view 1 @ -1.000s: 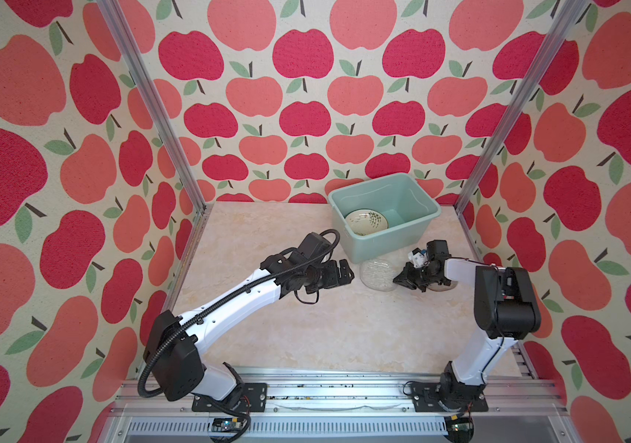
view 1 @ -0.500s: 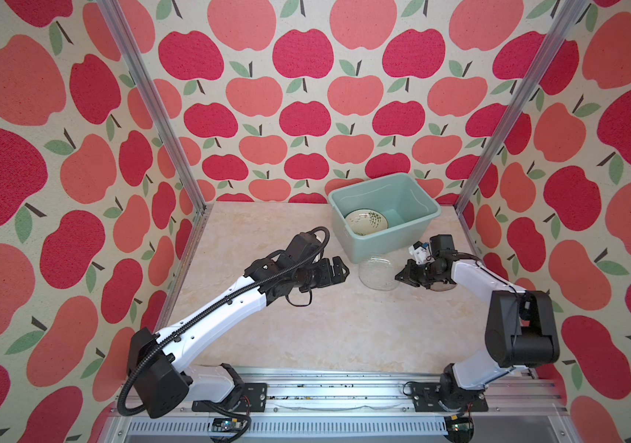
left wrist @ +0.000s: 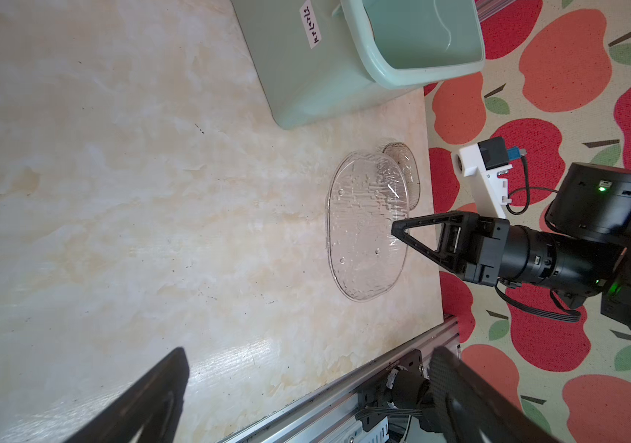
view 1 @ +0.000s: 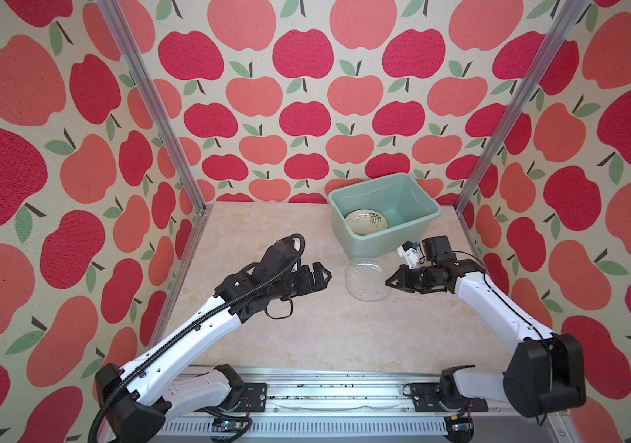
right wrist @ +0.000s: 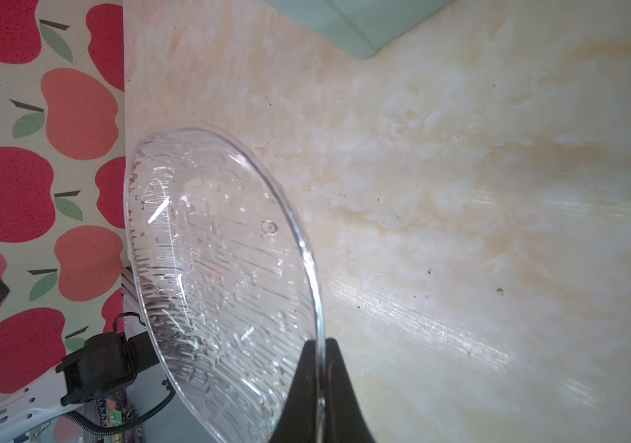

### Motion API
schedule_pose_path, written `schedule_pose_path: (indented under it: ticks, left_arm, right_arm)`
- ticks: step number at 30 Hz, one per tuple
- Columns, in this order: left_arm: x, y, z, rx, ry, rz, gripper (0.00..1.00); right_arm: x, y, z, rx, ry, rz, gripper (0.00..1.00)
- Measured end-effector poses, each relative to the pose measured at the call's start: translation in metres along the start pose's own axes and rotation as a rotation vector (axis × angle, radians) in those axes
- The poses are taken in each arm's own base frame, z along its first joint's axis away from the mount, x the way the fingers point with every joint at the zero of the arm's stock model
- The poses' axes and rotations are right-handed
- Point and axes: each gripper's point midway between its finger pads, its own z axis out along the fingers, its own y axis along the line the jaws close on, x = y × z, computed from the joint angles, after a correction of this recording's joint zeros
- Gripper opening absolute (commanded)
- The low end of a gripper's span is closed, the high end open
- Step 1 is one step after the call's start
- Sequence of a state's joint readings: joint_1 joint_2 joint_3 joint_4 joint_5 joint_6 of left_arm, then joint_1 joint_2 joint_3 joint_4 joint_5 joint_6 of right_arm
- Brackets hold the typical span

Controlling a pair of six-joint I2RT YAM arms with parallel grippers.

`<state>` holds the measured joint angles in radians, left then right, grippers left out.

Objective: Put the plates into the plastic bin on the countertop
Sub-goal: 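Tilt the clear plate up on edge with the right gripper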

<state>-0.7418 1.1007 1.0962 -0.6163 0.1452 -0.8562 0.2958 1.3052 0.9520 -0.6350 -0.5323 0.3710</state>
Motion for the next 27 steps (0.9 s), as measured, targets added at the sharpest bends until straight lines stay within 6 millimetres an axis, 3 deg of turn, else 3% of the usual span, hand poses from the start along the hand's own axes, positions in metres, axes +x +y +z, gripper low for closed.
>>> schedule_pose_path:
  ticks: [5,14,19,27]
  left_arm:
    - [0.005,0.008,-0.002,-0.006,0.001,-0.003,0.95]
    - [0.005,0.002,0.001,0.026,0.015,0.011,0.86]
    - [0.006,0.005,0.011,0.011,0.035,0.006,0.83]
    - [0.002,0.007,0.013,0.007,0.025,-0.001,0.83]
  right_arm:
    - [0.012,0.021,0.002,-0.045,0.053,-0.024,0.00]
    - [0.022,0.052,0.000,-0.119,0.090,-0.051,0.00]
    - [0.025,0.059,-0.004,-0.139,0.100,-0.050,0.00]
    - [0.028,0.061,-0.007,-0.144,0.106,-0.047,0.00]
